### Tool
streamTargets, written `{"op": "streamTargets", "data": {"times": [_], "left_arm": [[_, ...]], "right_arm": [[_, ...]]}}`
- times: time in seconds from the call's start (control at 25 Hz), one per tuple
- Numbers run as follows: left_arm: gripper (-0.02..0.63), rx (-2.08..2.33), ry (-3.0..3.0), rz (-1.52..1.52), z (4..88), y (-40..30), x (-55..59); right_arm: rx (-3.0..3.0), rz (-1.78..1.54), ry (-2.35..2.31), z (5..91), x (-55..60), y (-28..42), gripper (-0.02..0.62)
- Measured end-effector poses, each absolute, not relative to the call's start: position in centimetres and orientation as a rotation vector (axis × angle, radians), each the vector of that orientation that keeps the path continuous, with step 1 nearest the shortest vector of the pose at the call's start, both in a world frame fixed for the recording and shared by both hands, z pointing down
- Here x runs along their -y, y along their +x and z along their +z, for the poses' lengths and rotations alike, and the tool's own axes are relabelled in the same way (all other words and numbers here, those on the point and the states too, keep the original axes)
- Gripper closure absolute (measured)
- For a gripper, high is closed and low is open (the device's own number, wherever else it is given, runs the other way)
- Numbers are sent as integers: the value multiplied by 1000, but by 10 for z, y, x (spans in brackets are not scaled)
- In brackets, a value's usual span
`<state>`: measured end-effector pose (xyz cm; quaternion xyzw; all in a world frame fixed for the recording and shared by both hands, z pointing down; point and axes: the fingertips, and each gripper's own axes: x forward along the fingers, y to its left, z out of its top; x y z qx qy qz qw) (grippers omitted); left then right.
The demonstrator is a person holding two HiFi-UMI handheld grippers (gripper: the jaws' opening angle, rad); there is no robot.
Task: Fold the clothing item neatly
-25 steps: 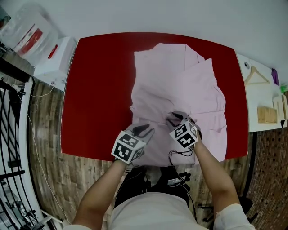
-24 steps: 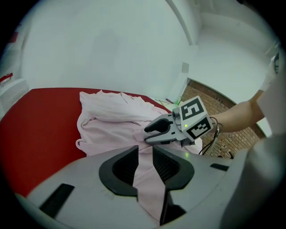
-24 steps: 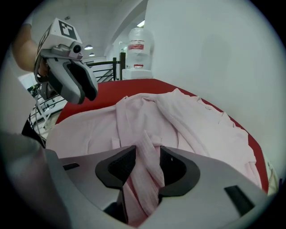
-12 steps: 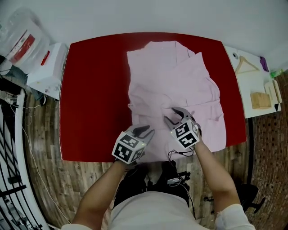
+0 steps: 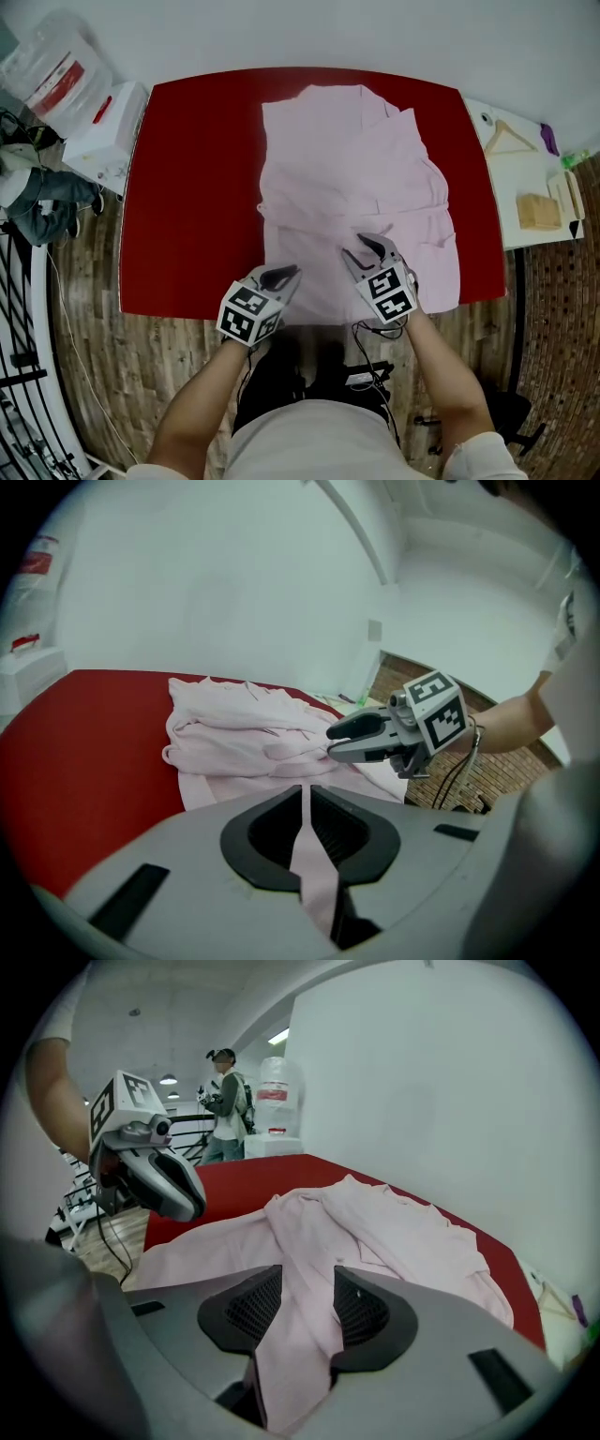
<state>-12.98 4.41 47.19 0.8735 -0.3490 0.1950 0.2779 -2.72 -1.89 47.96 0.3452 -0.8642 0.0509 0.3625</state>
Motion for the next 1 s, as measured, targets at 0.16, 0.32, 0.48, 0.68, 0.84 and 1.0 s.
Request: {"op": "streamTargets", "data": {"times": [0.16, 0.32, 0.48, 0.68, 0.84, 1.0], "left_arm": [[600, 1029, 2321, 419, 465, -130, -56], [600, 1076, 2284, 339, 462, -126, -75], [600, 1119, 2247, 335, 466, -119, -101], [600, 1189, 2202, 362, 474, -113, -135], [598, 1176, 2192, 380, 478, -101, -158], [598, 1115, 2193, 393, 486, -81, -175]], "right_arm": [[2283, 163, 921, 470, 5, -5, 423], [2311, 212, 923, 471, -19, 21, 430], [2307, 236, 952, 470, -42, 51, 554], [2315, 260, 973, 472, -73, 92, 563], [2294, 280, 1020, 477, -94, 124, 561], [2264, 311, 1048, 491, -121, 147, 560]]}}
